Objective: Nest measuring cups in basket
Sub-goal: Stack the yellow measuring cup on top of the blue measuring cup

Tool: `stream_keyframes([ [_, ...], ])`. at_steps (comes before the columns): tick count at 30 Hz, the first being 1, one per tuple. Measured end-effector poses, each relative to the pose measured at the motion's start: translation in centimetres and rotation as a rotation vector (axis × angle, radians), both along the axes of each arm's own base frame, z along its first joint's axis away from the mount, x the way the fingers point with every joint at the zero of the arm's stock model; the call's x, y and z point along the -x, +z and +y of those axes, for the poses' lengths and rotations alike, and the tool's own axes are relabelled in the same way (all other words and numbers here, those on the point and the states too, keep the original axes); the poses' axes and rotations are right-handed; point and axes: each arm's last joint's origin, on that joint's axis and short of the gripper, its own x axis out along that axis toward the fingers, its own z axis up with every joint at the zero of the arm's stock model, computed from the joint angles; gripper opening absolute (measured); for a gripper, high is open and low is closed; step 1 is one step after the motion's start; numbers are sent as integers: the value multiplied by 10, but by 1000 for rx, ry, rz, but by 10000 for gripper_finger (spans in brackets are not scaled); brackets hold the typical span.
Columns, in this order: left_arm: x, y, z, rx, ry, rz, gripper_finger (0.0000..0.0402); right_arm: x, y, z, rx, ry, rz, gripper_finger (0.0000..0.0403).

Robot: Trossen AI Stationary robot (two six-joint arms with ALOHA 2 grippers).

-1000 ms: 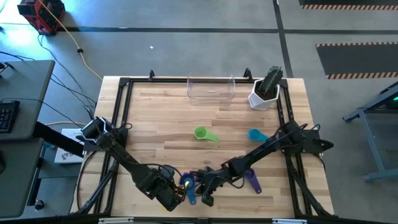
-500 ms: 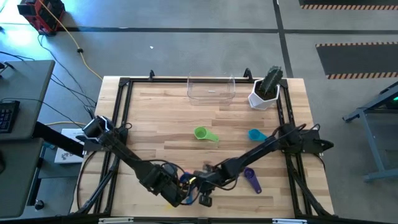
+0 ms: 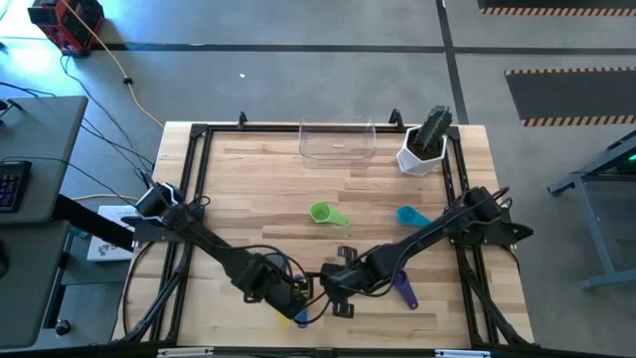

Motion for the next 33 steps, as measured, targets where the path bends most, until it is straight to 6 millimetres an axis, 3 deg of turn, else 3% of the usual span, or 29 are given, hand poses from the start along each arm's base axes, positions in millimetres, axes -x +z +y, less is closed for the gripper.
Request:
stream_keyframes([
  [9, -8, -14, 2, 7, 75, 34, 8, 7, 10, 0, 64, 41, -22, 0],
  [33, -7, -17, 7, 24, 93, 102, 8, 10, 9, 1, 108, 107, 0, 0],
])
